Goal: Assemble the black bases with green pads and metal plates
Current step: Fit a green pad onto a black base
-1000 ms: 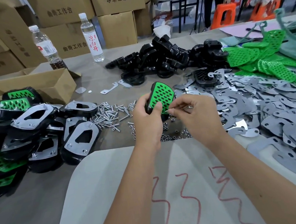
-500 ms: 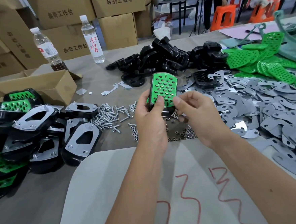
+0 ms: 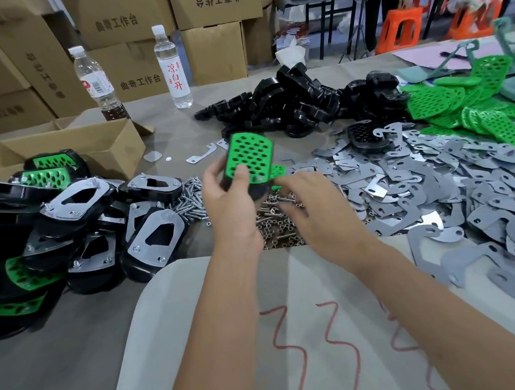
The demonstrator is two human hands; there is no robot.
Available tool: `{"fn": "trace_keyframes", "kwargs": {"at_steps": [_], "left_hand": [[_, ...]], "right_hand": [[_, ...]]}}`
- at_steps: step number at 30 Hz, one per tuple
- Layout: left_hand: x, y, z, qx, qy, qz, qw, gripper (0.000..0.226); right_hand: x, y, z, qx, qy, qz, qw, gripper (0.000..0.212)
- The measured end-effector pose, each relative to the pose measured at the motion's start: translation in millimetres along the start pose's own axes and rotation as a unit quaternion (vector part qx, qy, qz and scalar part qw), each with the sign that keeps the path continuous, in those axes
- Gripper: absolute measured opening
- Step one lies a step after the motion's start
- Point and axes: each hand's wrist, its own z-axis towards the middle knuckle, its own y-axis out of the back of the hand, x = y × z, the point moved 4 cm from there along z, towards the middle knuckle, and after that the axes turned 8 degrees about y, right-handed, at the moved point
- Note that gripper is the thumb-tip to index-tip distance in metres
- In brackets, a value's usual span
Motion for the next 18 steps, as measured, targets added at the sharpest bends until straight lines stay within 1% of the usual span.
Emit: {"fn": "trace_keyframes", "kwargs": {"at_steps": [1, 2, 3, 5, 6, 7, 9, 12, 13, 16, 18], "left_hand": [[-3, 9, 6, -0.027, 0.001, -0.009, 1.000, 0.021], [-5, 17, 11, -0.050, 0.007, -0.022, 0.999, 0.021], [-6, 24, 15, -0.065, 0.014, -0.037, 0.997, 0.024], [-7, 31, 20, -0.080, 0.026, -0.068, 0.994, 0.029], [-7, 32, 21, -0.081, 0.030, -0.075, 0.993, 0.029], [-8, 31, 21, -0.080, 0.031, -0.078, 0.993, 0.026], [-7, 30, 20, -0.077, 0.035, -0.081, 0.993, 0.024], [-2, 29, 20, -0.058, 0.066, -0.066, 0.994, 0.032], [-1, 28, 19, -0.046, 0.080, -0.051, 0.994, 0.034], [1, 24, 16, -0.010, 0.103, 0.005, 0.995, 0.031], [3, 21, 14, 0.019, 0.093, 0.063, 0.993, 0.032]], "right_hand": [[4, -7, 0, 0.054, 0.050, -0.053, 0.996, 0.048], [7, -13, 1, 0.103, 0.082, -0.088, 0.987, 0.052], [8, -17, 1, 0.142, 0.097, -0.111, 0.979, 0.051], [11, -24, 3, 0.193, 0.120, -0.146, 0.963, 0.036], [12, -25, 3, 0.199, 0.127, -0.155, 0.959, 0.028], [14, -24, 4, 0.194, 0.125, -0.156, 0.960, 0.023], [12, -20, 8, 0.167, 0.092, -0.134, 0.972, 0.017], [4, -13, 8, 0.142, 0.034, -0.074, 0.987, 0.010], [2, -10, 6, 0.132, 0.019, -0.062, 0.989, 0.011], [-4, 3, 4, 0.087, -0.022, -0.055, 0.994, 0.025], [-12, 16, 2, 0.024, -0.059, -0.021, 0.998, 0.027]]}}
